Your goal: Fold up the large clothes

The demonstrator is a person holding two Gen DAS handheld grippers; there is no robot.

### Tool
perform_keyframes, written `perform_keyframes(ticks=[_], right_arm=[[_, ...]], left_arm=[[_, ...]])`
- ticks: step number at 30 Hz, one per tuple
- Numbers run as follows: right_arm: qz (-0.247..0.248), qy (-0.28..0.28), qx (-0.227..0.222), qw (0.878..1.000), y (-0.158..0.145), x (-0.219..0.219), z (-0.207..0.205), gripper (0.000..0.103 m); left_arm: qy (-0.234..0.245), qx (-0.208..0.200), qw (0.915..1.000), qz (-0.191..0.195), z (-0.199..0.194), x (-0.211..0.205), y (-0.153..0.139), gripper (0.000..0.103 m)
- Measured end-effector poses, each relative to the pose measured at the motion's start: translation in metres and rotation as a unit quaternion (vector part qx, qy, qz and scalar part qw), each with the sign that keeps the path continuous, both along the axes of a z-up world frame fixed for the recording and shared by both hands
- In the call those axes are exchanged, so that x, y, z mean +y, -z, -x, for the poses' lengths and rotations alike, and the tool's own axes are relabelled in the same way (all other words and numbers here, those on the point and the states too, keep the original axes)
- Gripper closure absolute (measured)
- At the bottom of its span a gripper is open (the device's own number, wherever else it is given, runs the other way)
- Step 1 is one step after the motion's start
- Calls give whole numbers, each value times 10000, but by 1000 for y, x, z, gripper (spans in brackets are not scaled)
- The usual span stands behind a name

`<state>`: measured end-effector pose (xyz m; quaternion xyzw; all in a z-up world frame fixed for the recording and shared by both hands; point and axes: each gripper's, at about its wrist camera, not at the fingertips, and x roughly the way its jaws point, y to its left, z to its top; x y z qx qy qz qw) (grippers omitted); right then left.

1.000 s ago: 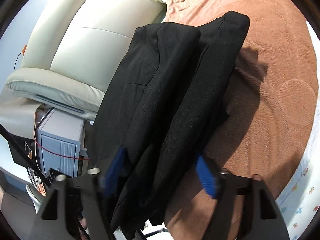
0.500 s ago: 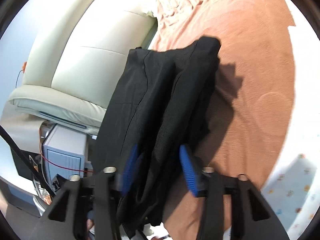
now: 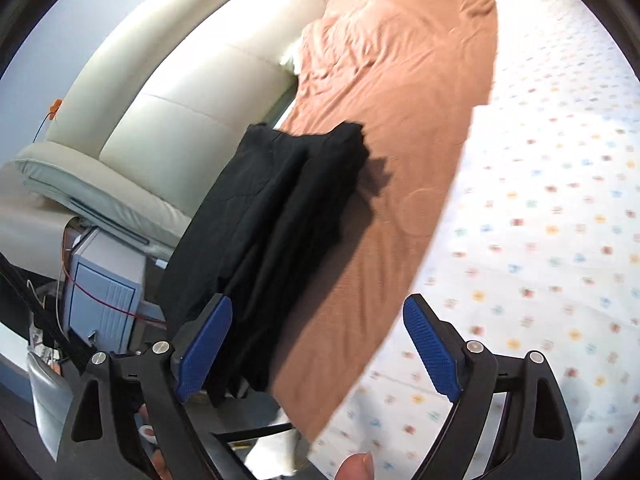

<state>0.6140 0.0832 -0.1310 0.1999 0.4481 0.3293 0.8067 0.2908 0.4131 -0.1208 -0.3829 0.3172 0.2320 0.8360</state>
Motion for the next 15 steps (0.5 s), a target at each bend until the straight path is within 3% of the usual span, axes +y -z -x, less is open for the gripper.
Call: perform_keyframes(ticks=[2, 5, 12, 15], right_arm=[[68, 254, -317, 9992, -10, -22, 18, 15], [219, 536, -787, 9952, -22, -52, 53, 0], [242, 954, -1086, 9892, -35, -115, 126, 0], [309, 1057, -1163, 9871, -47, -138, 158, 0]], left_arm=[[119, -22, 9999, -66, 1, -12, -6, 17], [302, -65, 9994, -185, 5, -33, -16, 17], [608, -266, 9954, -698, 25, -87, -51, 16], [790, -420, 9916, -939, 38, -108, -66, 2]])
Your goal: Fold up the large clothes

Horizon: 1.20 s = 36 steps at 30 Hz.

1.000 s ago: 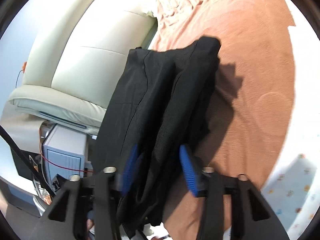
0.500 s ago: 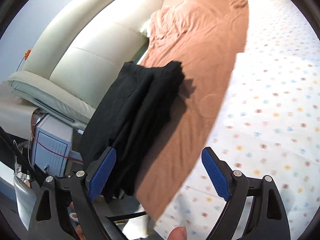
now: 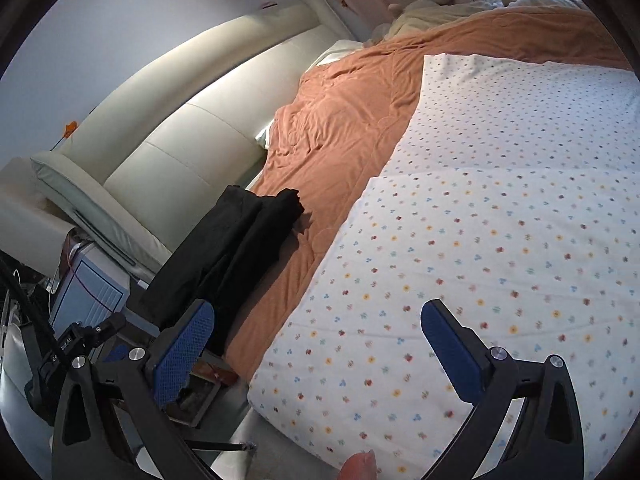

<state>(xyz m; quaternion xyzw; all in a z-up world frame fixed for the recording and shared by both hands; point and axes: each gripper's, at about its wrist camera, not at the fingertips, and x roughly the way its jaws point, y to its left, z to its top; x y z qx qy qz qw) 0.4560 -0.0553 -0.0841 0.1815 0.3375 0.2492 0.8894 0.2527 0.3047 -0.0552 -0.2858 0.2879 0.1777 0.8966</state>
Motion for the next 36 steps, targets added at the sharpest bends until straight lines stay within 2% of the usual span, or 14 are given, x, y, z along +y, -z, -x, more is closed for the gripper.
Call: perform_keyframes(ticks=[9, 12, 15, 25, 36], right_arm=[[798, 414, -408, 9951, -43, -54, 95, 0], [881, 489, -546, 9934, -55, -66, 128, 0], [738, 474, -579, 9945, -63, -77, 161, 0], [951, 691, -972, 9883, -71, -102, 248, 0], [1113, 973, -1155, 9822, -65, -133, 324, 0]], left_arm=[[731, -345, 9954, -519, 41, -76, -35, 0], [956, -389, 9915, -787, 55, -100, -44, 0], [1243, -424, 9855, -1075, 68, -126, -50, 0], [1823, -643, 9662, -1703, 130, -190, -64, 0], [2292, -1092, 9494, -1847, 199, -252, -75, 0]])
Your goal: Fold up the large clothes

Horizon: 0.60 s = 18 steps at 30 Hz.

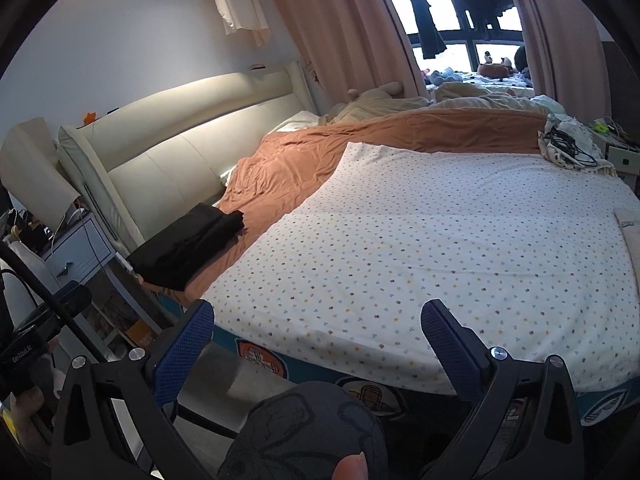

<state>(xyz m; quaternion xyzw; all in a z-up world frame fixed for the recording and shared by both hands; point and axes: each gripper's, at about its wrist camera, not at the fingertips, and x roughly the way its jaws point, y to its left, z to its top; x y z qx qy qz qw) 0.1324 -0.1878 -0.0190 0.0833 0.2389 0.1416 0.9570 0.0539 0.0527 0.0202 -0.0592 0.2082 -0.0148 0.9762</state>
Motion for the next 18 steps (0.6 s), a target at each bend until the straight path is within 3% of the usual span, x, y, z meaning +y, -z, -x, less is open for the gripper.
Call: perform_keyframes(ticks=[11, 18], right_arm=[[542, 244, -304, 9978, 5, -4, 60, 0], [457, 342, -397, 9976, 19, -12, 93, 0]], left_arm=[[-20, -359, 9993, -41, 50, -31, 1, 0], [123, -468, 9988, -54, 74, -35, 14, 0]])
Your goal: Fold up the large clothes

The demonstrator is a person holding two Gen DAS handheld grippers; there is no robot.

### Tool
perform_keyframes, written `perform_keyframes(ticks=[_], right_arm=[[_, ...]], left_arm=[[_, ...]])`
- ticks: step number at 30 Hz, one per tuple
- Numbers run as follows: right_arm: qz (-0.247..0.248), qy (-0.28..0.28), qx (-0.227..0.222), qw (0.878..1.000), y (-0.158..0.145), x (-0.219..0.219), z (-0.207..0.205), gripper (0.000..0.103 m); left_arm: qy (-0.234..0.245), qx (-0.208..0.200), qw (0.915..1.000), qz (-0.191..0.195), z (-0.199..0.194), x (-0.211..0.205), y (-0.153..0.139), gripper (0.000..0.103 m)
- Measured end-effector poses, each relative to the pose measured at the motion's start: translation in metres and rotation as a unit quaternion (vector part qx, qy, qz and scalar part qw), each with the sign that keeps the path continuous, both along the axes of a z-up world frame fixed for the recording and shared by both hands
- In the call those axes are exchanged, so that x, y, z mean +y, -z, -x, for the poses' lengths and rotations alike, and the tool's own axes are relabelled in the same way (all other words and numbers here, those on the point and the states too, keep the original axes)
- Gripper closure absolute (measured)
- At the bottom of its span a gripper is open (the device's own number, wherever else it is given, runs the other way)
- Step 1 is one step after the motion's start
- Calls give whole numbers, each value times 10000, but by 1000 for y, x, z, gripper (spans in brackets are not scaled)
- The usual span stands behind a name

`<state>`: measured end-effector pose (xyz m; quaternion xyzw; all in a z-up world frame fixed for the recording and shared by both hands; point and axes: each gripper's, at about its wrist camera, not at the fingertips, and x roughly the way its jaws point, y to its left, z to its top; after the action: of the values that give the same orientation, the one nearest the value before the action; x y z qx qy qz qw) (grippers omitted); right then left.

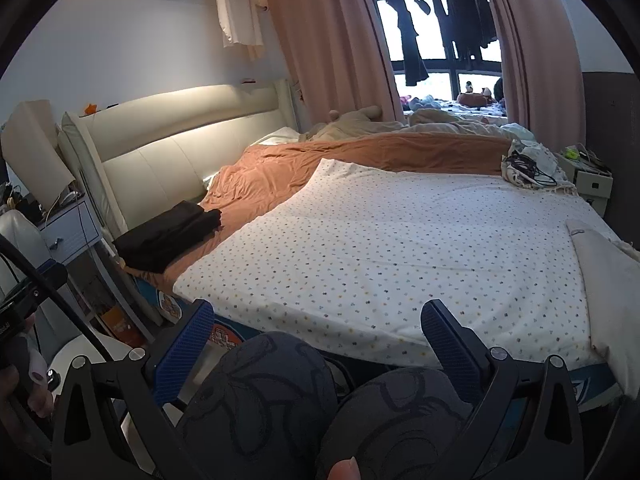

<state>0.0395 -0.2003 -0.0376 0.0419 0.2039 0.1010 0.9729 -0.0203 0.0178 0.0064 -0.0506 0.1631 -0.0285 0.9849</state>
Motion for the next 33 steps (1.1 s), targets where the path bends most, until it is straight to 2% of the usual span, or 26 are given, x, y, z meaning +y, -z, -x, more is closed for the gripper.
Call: perform_keyframes(ticks=[6, 12, 21, 33], right_arm=[[-23, 158, -100, 9998, 12, -8, 16, 0], [-87, 241, -27, 9997, 23, -10, 12, 0], [-75, 309, -95, 9995, 16, -17, 7, 0], [-151, 450, -81, 9988, 23, -29, 6, 0]], left_arm=[[-40, 37, 10000, -23, 9, 4, 8, 0], [-125, -65, 9999, -87, 13, 8, 7, 0], [-232, -86, 9997, 39, 11, 12, 5, 0], [-227, -7, 9997, -24, 9, 8, 7, 0]])
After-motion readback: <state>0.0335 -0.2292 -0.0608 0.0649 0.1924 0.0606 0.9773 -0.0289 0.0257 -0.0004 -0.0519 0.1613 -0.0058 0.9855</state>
